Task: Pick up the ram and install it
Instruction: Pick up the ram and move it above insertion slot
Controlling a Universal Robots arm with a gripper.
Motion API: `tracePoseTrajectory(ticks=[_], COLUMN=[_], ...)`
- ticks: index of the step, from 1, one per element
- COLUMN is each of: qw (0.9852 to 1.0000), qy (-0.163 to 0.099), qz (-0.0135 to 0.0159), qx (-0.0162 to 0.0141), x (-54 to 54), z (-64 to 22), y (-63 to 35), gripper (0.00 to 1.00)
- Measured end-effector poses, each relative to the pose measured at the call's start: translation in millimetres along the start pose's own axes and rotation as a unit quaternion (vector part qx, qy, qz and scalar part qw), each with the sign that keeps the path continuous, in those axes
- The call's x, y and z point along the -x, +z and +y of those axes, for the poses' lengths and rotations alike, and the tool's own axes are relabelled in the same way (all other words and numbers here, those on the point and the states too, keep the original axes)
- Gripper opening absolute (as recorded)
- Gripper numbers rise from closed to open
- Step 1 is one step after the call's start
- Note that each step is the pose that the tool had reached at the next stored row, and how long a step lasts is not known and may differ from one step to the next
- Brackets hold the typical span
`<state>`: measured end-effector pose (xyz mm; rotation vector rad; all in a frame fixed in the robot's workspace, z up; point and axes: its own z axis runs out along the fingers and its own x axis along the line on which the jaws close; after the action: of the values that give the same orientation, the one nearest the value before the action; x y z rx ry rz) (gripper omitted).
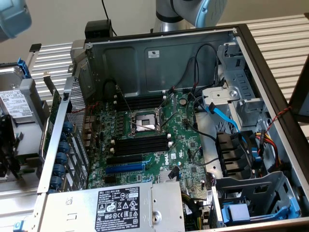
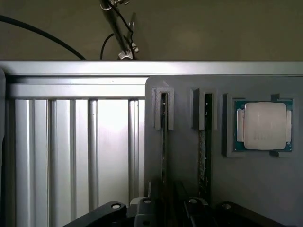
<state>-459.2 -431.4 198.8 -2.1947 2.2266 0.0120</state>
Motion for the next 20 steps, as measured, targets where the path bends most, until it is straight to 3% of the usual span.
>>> tracePoseTrajectory(ticks=[20], qw=[1.0], qy=[0.0], qz=[0.0], qx=[0.0], x=[0.5], z=[-0.3], y=[2.3], gripper=[0.27])
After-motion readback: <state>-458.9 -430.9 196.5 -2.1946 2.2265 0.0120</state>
